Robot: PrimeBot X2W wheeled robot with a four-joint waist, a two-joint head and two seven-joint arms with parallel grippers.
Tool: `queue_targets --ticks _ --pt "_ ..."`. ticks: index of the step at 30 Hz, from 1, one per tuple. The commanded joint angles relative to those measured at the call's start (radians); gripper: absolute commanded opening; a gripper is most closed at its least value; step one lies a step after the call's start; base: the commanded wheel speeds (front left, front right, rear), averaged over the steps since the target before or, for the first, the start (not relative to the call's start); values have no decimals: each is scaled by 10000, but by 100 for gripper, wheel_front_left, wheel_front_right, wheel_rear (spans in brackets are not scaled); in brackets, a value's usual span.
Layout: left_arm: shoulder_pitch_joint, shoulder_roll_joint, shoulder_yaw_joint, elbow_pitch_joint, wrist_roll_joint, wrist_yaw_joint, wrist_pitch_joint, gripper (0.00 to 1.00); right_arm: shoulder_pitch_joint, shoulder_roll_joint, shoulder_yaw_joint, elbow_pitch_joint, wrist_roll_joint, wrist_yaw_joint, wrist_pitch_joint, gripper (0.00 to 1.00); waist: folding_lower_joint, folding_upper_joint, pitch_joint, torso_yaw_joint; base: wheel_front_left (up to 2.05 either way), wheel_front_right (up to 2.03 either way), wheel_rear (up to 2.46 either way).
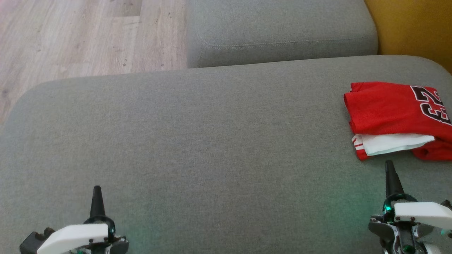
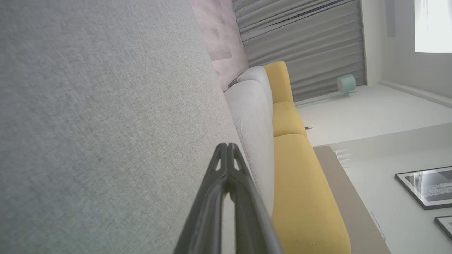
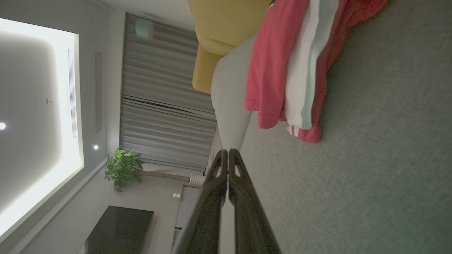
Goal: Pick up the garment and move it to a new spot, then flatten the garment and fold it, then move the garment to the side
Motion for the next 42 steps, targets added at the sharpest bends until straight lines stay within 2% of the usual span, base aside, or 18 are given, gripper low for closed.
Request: queue_targets --ticks 1,24,42 --pt "-697 126 362 -267 -304 -95 119 0 -594 -241 96 -297 326 -6 101 0 0 0 14 -10 0 0 0" --pt "-1272 101 1060 -14 -2848 -458 792 0 -1131 -233 -249 -179 2917 -7 775 0 0 0 212 -159 0 0 0" --pt "-1277 44 1140 -10 -2781 -458 856 0 -1136 -186 -315 -174 2862 -7 828 0 0 0 212 -159 0 0 0"
